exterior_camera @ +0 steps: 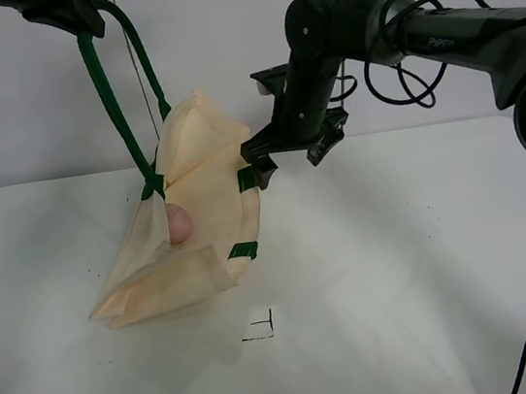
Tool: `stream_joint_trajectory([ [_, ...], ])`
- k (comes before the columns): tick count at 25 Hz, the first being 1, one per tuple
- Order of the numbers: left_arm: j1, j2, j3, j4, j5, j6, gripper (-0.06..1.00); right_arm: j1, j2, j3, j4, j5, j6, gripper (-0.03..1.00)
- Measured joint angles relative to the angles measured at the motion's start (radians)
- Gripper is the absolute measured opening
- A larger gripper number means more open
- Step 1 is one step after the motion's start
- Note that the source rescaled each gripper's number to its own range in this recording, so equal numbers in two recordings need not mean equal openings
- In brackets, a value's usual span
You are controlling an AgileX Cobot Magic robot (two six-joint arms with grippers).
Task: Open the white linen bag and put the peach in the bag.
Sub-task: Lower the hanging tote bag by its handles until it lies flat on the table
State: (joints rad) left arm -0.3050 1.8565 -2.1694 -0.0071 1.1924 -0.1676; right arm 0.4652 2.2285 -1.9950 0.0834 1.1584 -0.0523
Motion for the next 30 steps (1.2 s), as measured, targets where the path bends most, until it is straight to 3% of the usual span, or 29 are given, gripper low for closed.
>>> stream_joint_trajectory([
  [11,0.0,0.0,0.0,0.0,0.0,0.001,0.0,-0.368,0.0,0.0,-0.017,0.055,0.001,1.0],
  [14,0.0,0.0,0.0,0.0,0.0,0.001,0.0,-0.429,-0.006,0.0,-0.017,0.056,0.003,1.0],
  [23,0.0,0.0,0.0,0.0,0.0,0.001,0.0,-0.436,-0.17,0.034,-0.01,0.058,0.004,1.0],
  [30,0.0,0.0,0.0,0.0,0.0,0.001,0.0,-0.431,-0.497,0.4,-0.01,0.057,0.004,1.0],
])
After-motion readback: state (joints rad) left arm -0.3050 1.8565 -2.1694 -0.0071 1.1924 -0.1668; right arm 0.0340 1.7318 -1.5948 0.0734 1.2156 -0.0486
